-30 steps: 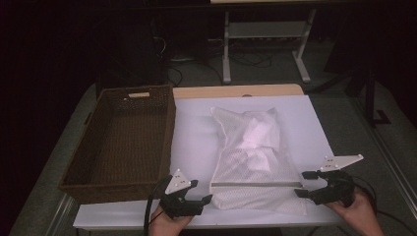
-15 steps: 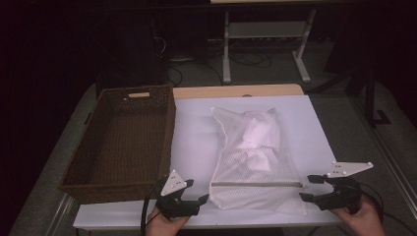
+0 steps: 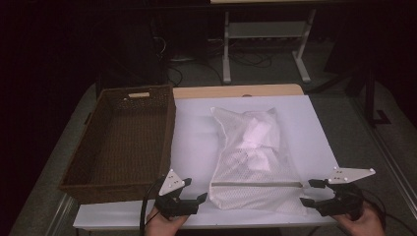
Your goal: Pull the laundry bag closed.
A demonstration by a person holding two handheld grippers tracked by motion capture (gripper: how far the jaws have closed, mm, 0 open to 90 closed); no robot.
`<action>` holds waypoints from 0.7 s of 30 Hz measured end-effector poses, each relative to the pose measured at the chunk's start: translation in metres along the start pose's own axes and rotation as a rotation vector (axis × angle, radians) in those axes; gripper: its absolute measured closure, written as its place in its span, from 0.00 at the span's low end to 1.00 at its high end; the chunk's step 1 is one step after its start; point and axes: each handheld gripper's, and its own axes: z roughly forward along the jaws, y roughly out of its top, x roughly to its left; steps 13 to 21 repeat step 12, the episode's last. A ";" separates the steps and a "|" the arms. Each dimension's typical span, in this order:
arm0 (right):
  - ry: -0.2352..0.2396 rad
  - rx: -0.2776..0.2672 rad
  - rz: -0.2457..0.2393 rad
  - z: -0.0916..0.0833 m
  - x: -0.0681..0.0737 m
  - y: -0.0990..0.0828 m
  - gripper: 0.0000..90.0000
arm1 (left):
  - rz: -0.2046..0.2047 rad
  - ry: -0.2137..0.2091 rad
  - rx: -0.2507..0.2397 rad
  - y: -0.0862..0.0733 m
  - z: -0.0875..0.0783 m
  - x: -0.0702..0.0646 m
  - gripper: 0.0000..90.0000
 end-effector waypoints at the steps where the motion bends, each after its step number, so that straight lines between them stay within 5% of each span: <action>1: -0.002 0.002 0.001 0.000 0.001 0.000 0.28 | 0.005 0.002 0.003 0.000 0.000 -0.001 0.29; 21: 0.001 -0.009 -0.005 -0.001 0.004 -0.003 0.27 | 0.008 0.013 0.007 0.001 0.003 -0.001 0.29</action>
